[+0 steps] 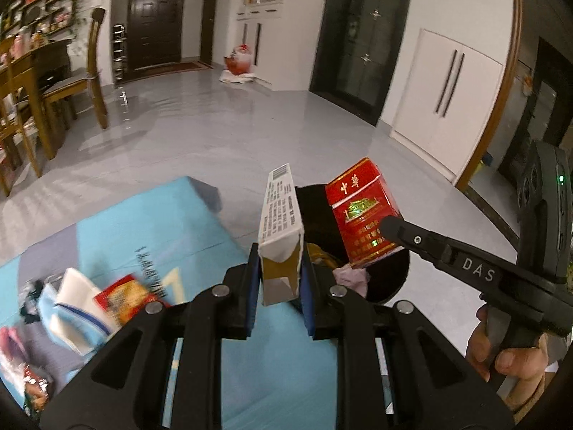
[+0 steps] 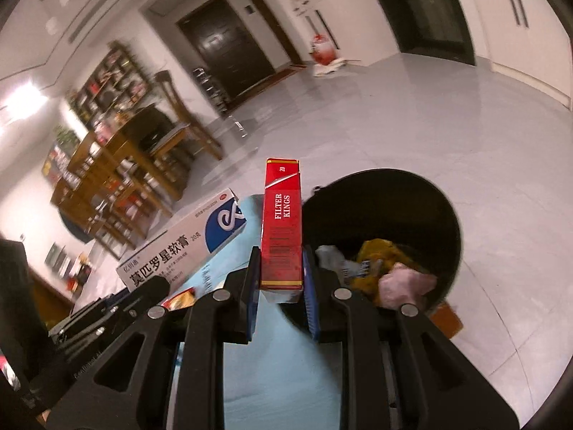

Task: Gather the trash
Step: 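Carry the white box and red pack to the black bin and release both, then grasp the green wrapper with the left tool while the right tool grasps the blue cloth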

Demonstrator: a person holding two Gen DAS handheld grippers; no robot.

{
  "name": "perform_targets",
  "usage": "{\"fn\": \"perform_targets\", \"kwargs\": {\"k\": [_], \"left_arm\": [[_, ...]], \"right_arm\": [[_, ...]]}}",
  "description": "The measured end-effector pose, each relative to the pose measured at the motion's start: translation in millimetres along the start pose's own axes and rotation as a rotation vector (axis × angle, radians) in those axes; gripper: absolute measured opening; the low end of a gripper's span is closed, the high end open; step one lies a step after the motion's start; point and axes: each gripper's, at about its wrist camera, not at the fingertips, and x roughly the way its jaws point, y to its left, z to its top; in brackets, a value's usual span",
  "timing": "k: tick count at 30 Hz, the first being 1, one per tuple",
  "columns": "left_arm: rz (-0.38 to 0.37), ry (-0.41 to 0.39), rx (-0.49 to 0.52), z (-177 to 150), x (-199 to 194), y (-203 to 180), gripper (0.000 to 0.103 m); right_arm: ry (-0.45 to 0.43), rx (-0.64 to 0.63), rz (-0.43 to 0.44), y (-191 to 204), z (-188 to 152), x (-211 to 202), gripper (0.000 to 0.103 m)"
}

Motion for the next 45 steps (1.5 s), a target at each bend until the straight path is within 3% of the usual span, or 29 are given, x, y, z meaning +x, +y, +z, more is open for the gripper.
{"fn": "perform_targets", "kwargs": {"k": [8, 14, 15, 16, 17, 20, 26, 31, 39, 45], "left_arm": [[-0.034, 0.064, 0.029, 9, 49, -26, 0.021], [-0.069, 0.144, 0.008, 11, 91, -33, 0.024], [-0.073, 0.154, 0.009, 10, 97, -33, 0.029], [-0.078, 0.159, 0.006, 9, 100, -34, 0.057], [-0.073, 0.155, -0.002, 8, 102, -33, 0.078], [-0.079, 0.139, -0.023, 6, 101, -26, 0.078], [-0.079, 0.123, -0.104, -4, 85, 1, 0.079], [-0.036, 0.119, -0.178, -20, 58, 30, 0.085], [0.09, 0.085, -0.208, -50, -6, 88, 0.092], [0.199, 0.103, -0.249, -86, -69, 159, 0.093]], "right_arm": [[0.014, 0.083, -0.081, -28, 7, 7, 0.023], [0.074, 0.143, -0.108, -37, 7, 23, 0.023], [0.08, 0.148, -0.121, -37, 7, 26, 0.027], [0.087, 0.159, -0.138, -39, 7, 28, 0.041], [0.094, 0.167, -0.149, -41, 8, 28, 0.047], [0.081, 0.196, -0.158, -45, 10, 25, 0.052], [0.089, 0.223, -0.163, -44, 9, 26, 0.052], [0.104, 0.207, -0.161, -37, 9, 29, 0.054], [0.161, 0.097, -0.122, 3, -1, 44, 0.057], [0.23, 0.007, -0.063, 38, -16, 58, 0.058]]}}
